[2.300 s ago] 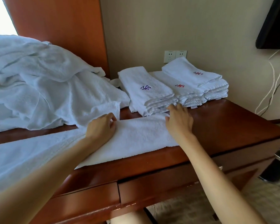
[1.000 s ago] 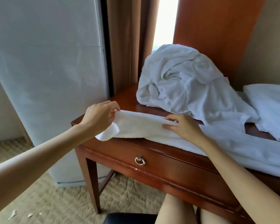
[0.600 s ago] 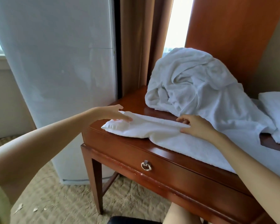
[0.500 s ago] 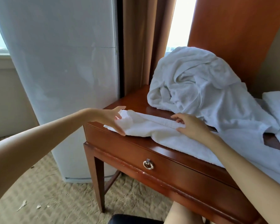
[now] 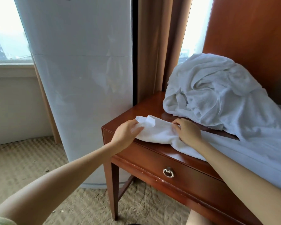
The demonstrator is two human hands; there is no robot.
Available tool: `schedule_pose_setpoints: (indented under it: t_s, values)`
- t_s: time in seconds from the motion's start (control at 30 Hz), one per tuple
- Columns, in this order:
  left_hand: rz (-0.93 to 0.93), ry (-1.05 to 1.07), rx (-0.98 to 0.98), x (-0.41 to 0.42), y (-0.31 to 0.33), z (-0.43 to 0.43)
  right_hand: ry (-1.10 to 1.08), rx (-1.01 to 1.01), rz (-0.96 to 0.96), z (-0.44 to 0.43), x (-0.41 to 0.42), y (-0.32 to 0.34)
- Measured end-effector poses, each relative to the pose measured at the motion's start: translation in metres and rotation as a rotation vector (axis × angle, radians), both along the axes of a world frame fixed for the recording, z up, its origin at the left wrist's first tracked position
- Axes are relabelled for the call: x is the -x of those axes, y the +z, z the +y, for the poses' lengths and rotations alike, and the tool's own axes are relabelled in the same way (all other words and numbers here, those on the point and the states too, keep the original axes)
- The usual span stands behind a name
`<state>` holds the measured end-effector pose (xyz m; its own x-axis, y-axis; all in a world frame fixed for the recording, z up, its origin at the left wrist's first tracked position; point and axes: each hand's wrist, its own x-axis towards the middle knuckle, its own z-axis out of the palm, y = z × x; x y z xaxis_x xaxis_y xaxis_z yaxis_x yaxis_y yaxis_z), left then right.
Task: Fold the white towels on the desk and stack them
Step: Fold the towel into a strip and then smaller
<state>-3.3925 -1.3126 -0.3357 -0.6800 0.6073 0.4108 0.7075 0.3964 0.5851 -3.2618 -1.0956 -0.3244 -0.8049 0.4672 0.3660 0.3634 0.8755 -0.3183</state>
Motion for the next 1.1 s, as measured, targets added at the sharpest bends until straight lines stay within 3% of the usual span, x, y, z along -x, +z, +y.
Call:
schedule_pose_setpoints:
  t_s: [0.1, 0.3, 0.4, 0.47, 0.6, 0.73, 0.83, 1.1]
  values:
    - [-0.157, 0.235, -0.011, 0.004, 0.003, 0.014, -0.038, -0.008, 0.013, 0.005, 0.004, 0.002]
    - [0.199, 0.413, 0.356, 0.035, 0.013, 0.011, -0.097, 0.037, 0.006, 0.017, 0.008, -0.001]
    - [0.001, 0.453, 0.434, 0.043, 0.021, 0.016, -0.090, 0.048, 0.038, 0.017, 0.009, -0.002]
    - [0.031, 0.418, 0.455, 0.045, 0.025, 0.021, -0.083, 0.048, 0.048, 0.016, 0.009, -0.001]
    - [0.434, 0.218, 0.233, 0.031, 0.026, 0.022, -0.080, 0.008, 0.051, 0.012, 0.008, -0.001]
    - [0.299, 0.075, 0.276, 0.015, 0.014, 0.027, -0.078, -0.057, 0.096, 0.007, 0.006, -0.003]
    - [0.235, -0.027, 0.089, 0.014, 0.009, 0.033, -0.070, -0.118, 0.120, 0.005, 0.004, -0.002]
    - [0.118, -0.065, 0.606, 0.028, -0.001, 0.043, -0.022, -0.169, 0.126, 0.003, 0.000, -0.003]
